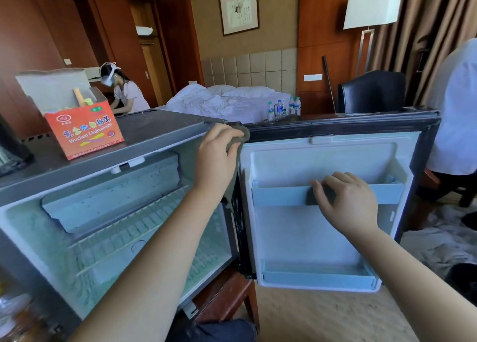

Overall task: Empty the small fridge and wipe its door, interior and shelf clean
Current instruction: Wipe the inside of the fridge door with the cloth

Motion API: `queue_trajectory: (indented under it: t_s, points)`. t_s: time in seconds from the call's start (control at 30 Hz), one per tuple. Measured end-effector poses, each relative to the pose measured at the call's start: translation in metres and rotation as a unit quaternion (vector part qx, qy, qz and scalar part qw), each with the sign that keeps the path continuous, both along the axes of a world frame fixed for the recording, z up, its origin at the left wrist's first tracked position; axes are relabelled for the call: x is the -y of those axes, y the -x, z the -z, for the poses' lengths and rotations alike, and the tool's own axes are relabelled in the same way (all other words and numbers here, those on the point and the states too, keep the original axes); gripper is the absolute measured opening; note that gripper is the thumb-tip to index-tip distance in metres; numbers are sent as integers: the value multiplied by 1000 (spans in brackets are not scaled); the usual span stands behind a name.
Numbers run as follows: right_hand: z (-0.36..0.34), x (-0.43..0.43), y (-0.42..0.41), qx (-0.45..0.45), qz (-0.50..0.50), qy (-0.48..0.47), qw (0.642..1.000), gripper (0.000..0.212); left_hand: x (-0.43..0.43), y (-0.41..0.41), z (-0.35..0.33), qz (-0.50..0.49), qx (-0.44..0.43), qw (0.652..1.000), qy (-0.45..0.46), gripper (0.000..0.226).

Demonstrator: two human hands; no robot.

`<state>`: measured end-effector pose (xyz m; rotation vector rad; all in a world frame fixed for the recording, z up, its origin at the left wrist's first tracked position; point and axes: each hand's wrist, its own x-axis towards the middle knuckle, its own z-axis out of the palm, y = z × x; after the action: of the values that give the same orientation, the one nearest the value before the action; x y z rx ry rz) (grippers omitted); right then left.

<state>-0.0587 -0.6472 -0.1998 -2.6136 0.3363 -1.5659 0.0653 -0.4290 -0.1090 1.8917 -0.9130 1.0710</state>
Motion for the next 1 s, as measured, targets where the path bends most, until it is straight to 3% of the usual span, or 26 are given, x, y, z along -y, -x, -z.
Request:
queue_trajectory:
  t_s: [0.1, 0.23, 0.43, 0.57, 0.73, 1.0]
  points:
    - [1, 1, -1, 2, -3, 4, 1000, 44, 7, -5, 35, -14, 27, 999, 19, 16]
    - [0, 2, -1, 4, -8, 8, 1000, 43, 8, -4, 39, -13, -14, 998, 59, 16]
    - [2, 2, 0, 6, -10, 8, 1000, 44, -20, 12, 46, -19, -135, 990, -32, 19]
    - [2, 2, -1, 13, -13, 14, 1000, 42, -23, 15, 14, -44, -63, 997, 6, 24]
    - [3, 2, -3, 21, -6, 15, 1000, 40, 0, 2, 12, -48, -8, 998, -33, 18]
    - [3, 1, -1, 27, -24, 18, 999, 39, -9, 8, 20, -49, -73, 996, -28, 22]
